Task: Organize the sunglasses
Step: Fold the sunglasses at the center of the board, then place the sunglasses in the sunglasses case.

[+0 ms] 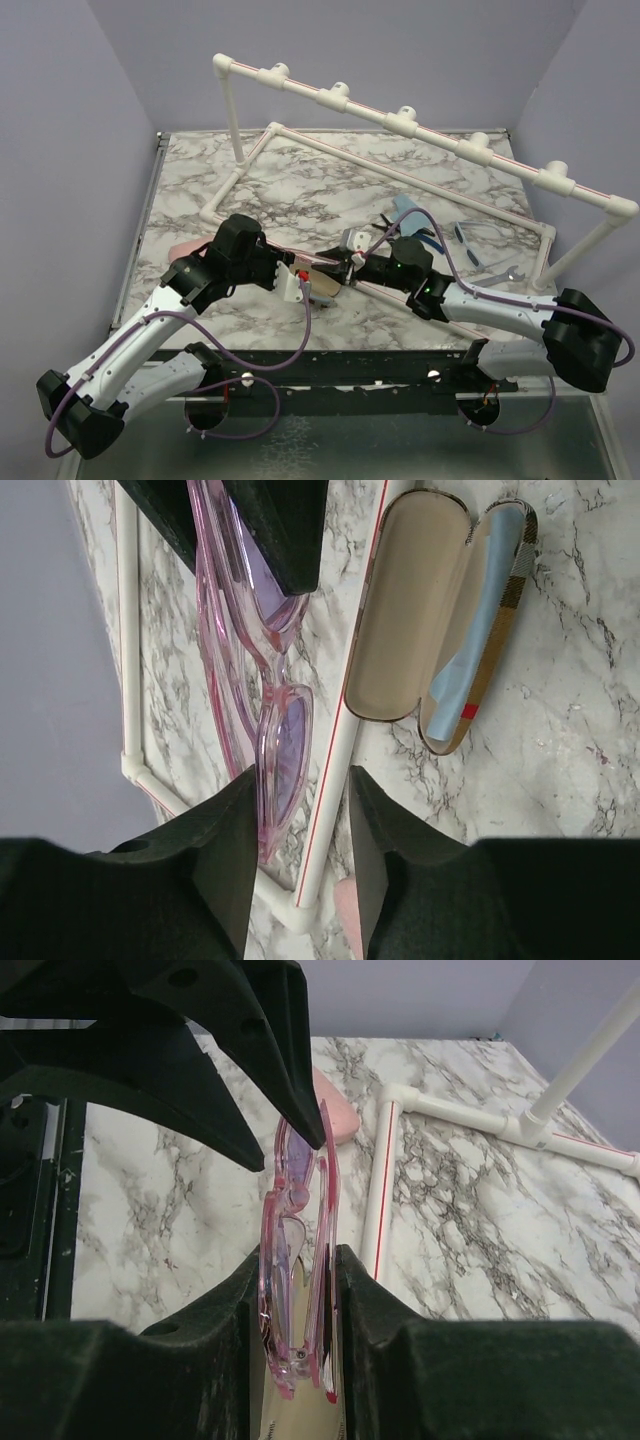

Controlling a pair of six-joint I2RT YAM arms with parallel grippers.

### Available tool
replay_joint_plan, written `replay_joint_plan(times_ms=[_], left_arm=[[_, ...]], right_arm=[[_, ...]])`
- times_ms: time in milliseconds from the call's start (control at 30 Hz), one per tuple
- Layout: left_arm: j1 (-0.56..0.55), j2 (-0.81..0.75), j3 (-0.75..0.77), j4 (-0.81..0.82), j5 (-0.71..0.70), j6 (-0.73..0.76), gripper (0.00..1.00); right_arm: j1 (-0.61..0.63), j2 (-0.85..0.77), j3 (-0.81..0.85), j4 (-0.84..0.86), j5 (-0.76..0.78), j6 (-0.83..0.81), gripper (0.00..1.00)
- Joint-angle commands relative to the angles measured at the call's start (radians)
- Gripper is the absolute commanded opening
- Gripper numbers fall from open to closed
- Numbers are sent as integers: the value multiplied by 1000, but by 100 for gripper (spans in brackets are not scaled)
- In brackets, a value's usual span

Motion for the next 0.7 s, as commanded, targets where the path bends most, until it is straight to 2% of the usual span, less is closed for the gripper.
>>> replay_joint_plan(times_ms=[0, 167, 667], left_arm=[[-4, 0, 1, 92, -13, -7, 44], [-4, 2, -7, 114, -11, -24, 51], [-4, 4, -36, 118, 67, -29, 52]], right_arm=[[4, 39, -31, -18, 48, 74, 15], [5, 61, -39, -16, 45, 86, 15], [5, 90, -76, 15, 65, 78, 11]])
